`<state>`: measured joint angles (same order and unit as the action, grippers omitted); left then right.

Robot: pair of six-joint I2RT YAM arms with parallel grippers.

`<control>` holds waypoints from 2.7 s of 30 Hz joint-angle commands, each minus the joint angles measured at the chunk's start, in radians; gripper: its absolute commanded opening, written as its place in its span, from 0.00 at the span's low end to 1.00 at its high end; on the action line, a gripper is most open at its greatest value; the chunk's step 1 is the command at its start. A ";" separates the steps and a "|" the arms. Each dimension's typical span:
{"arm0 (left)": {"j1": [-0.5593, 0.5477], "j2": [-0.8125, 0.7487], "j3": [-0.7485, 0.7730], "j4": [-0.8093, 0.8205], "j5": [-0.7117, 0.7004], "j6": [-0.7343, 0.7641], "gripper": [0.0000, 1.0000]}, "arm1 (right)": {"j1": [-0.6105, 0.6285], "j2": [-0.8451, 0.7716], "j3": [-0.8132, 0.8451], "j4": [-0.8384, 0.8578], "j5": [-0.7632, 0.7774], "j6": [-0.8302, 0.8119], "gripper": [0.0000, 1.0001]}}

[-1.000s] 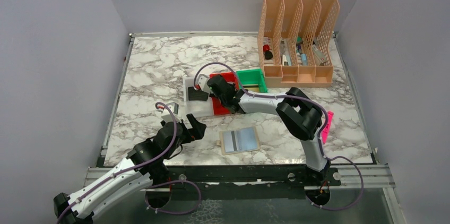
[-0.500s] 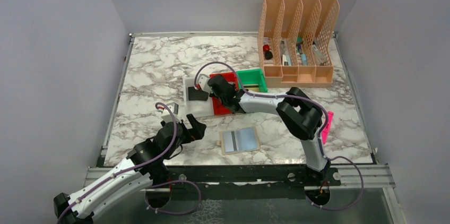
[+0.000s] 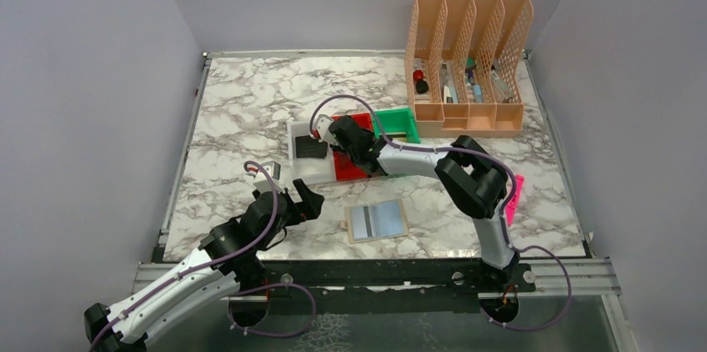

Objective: Take the credit cards out of the card holder

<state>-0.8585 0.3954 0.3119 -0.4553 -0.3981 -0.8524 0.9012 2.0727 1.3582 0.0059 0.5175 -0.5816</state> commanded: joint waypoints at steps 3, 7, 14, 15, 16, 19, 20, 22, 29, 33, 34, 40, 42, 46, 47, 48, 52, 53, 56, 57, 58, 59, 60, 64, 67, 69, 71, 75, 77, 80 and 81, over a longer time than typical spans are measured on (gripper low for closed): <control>0.003 -0.007 -0.007 0.005 0.001 -0.010 0.99 | -0.007 -0.001 0.024 -0.033 0.027 0.073 0.44; 0.004 -0.007 -0.002 0.004 0.011 -0.013 0.99 | -0.008 -0.054 0.026 -0.081 -0.057 0.140 0.47; 0.003 -0.001 0.009 0.030 0.062 -0.011 0.99 | -0.007 -0.219 -0.037 -0.126 -0.189 0.319 0.50; 0.003 0.002 0.008 0.042 0.077 -0.010 0.99 | -0.008 -0.250 -0.048 -0.141 -0.203 0.360 0.51; 0.004 0.007 0.007 0.058 0.095 -0.008 0.99 | -0.008 -0.279 -0.063 -0.158 -0.216 0.410 0.51; 0.003 0.029 0.001 0.120 0.161 -0.001 0.98 | -0.008 -0.401 -0.144 -0.189 -0.244 0.610 0.53; 0.004 0.039 -0.002 0.147 0.187 0.002 0.97 | -0.008 -0.448 -0.190 -0.190 -0.280 0.686 0.53; 0.004 0.068 -0.012 0.206 0.242 0.007 0.95 | -0.008 -0.536 -0.300 -0.167 -0.378 0.826 0.53; 0.004 0.236 -0.032 0.434 0.439 0.016 0.87 | -0.007 -0.767 -0.683 -0.001 -0.606 1.209 0.50; 0.002 0.359 -0.025 0.532 0.508 0.005 0.75 | -0.007 -0.810 -0.788 0.100 -0.707 1.287 0.45; 0.002 0.390 -0.020 0.546 0.520 0.003 0.73 | -0.008 -0.810 -0.802 0.112 -0.718 1.302 0.43; -0.007 0.538 0.012 0.612 0.563 -0.002 0.62 | -0.008 -0.801 -0.859 0.181 -0.750 1.347 0.38; -0.014 0.578 0.019 0.619 0.554 -0.005 0.59 | -0.008 -0.786 -0.857 0.175 -0.751 1.346 0.37; -0.027 0.626 0.027 0.624 0.523 -0.012 0.54 | -0.008 -0.736 -0.846 0.162 -0.752 1.344 0.33; -0.031 0.632 0.028 0.627 0.519 -0.014 0.53 | -0.008 -0.722 -0.845 0.163 -0.753 1.348 0.32; -0.032 0.640 0.028 0.630 0.517 -0.014 0.53 | -0.008 -0.702 -0.844 0.170 -0.761 1.348 0.31; -0.044 0.681 0.049 0.635 0.530 0.001 0.53 | -0.008 -0.648 -0.844 0.193 -0.786 1.357 0.29; -0.045 0.698 0.056 0.635 0.534 0.004 0.53 | -0.008 -0.637 -0.843 0.193 -0.787 1.358 0.29; -0.062 0.735 0.073 0.636 0.539 0.016 0.53 | -0.007 -0.614 -0.843 0.201 -0.790 1.362 0.28; -0.068 0.745 0.078 0.636 0.539 0.018 0.52 | -0.007 -0.610 -0.843 0.200 -0.787 1.362 0.28; -0.073 0.753 0.079 0.636 0.535 0.016 0.51 | -0.008 -0.608 -0.845 0.200 -0.784 1.364 0.27; -0.078 0.758 0.078 0.634 0.530 0.012 0.50 | -0.008 -0.607 -0.848 0.200 -0.780 1.367 0.26; -0.081 0.764 0.075 0.632 0.524 0.006 0.50 | -0.008 -0.606 -0.852 0.200 -0.778 1.369 0.26; -0.095 0.772 0.068 0.576 0.480 -0.009 0.49 | -0.008 -0.600 -0.860 0.206 -0.776 1.380 0.25; -0.107 0.766 0.056 0.547 0.447 -0.022 0.49 | -0.007 -0.590 -0.861 0.215 -0.784 1.390 0.25; -0.115 0.761 0.046 0.544 0.437 -0.025 0.49 | -0.007 -0.583 -0.862 0.223 -0.789 1.400 0.25; -0.120 0.766 0.038 0.543 0.436 -0.026 0.49 | -0.009 -0.577 -0.863 0.230 -0.794 1.407 0.25; -0.130 0.793 0.033 0.546 0.443 -0.027 0.46 | -0.008 -0.574 -0.867 0.256 -0.817 1.417 0.25; -0.139 0.808 0.033 0.546 0.434 -0.031 0.45 | -0.008 -0.574 -0.871 0.274 -0.838 1.422 0.24; -0.151 0.826 0.027 0.558 0.422 -0.045 0.44 | -0.008 -0.568 -0.872 0.300 -0.868 1.437 0.25; -0.154 0.831 0.024 0.565 0.420 -0.048 0.44 | -0.009 -0.563 -0.872 0.310 -0.881 1.444 0.24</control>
<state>-0.9943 1.1912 0.3561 0.1249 0.0612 -0.8852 0.8944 1.4872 0.4980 0.2497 -0.2901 0.8307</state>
